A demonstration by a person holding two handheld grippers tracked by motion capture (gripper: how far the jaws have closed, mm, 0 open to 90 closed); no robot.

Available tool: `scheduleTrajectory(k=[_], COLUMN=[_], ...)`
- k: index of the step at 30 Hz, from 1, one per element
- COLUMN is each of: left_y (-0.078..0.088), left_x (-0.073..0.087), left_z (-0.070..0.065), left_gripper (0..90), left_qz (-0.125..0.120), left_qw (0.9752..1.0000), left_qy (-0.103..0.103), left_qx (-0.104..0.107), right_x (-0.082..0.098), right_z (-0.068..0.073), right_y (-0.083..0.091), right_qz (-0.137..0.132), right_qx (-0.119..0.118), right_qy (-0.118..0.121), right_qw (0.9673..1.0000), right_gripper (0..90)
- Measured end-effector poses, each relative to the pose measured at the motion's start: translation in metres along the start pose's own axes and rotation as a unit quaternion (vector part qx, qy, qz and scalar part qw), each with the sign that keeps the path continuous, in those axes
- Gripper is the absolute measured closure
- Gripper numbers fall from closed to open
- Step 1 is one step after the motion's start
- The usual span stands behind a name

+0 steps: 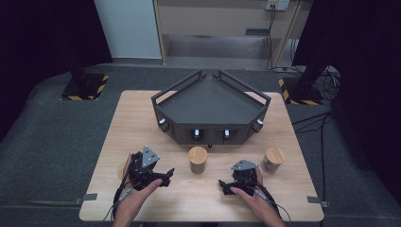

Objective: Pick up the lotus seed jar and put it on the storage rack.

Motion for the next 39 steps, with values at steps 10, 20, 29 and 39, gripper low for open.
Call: scheduleTrajectory(k=[10,20,29,39], left_y=[0.009,0.018,0.026,0.031], left_x=[0.004,0.010,0.020,0.032], left_z=[0.012,0.023,0.032,0.043], left_gripper=[2.2,2.2,2.0,2.0], left_qz=[-0.006,-0.014,-0.022,-0.030], left_qw=[0.9999,0.9996,0.9991,0.9983], left_qy=[0.009,0.017,0.026,0.039], left_qx=[-0.005,-0.015,-0.025,-0.032], right_x=[0.000,0.000,0.000,0.000], right_z=[0.000,0.000,0.000,0.000], right_y=[0.000,0.000,0.000,0.000], right_qz=[0.000,0.000,0.000,0.000], right_qx=[0.000,0.000,0.000,0.000], right_qy=[0.000,0.000,0.000,0.000], right_qw=[1.0000,1.0000,1.0000,1.0000], right_gripper=[0.5,0.5,0.5,0.5])
Point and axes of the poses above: each handheld gripper's, and its own axes: y roughly backward along the jaws, x roughly out of its underside, z roughly to its left, the point moved 4 cm from there along -y, roughly forward along the jaws, and after that the axes turned 2 degrees about y, right-handed, at the moved point
